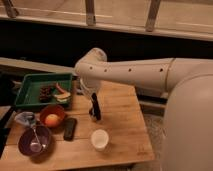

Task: Place brush in tray

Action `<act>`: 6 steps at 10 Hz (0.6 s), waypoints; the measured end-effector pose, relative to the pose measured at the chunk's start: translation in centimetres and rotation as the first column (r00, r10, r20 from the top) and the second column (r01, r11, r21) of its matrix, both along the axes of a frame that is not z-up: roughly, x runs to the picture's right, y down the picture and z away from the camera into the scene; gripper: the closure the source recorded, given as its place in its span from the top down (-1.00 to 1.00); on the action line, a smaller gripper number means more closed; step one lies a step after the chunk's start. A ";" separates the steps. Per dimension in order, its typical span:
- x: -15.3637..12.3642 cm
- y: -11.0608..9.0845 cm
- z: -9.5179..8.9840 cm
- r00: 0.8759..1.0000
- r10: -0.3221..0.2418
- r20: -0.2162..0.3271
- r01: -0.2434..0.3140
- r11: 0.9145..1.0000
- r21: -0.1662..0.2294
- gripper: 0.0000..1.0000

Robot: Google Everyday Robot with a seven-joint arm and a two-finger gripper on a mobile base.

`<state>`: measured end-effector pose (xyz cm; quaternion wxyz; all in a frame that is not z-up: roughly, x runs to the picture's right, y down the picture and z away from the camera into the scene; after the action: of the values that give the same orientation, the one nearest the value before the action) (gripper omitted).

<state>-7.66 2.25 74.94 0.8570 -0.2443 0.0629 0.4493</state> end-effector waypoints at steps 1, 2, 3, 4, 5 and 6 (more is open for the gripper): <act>-1.4 -0.7 0.5 1.000 -0.002 0.009 0.002 1.000 -0.002 -0.78; -3.7 -1.3 1.0 1.000 -0.010 0.024 0.010 1.000 -0.004 -0.78; -5.3 -1.7 1.2 0.999 -0.018 0.038 0.018 1.000 -0.003 -0.78; -7.7 -2.0 1.2 0.998 -0.029 0.063 0.029 1.000 -0.002 -0.78; -9.3 -2.2 1.0 0.996 -0.033 0.082 0.033 0.999 0.000 -0.78; -9.8 -2.1 0.9 0.996 -0.032 0.088 0.032 0.999 -0.004 -0.78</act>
<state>-17.46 0.14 75.82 0.8654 -0.2650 0.0300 0.4241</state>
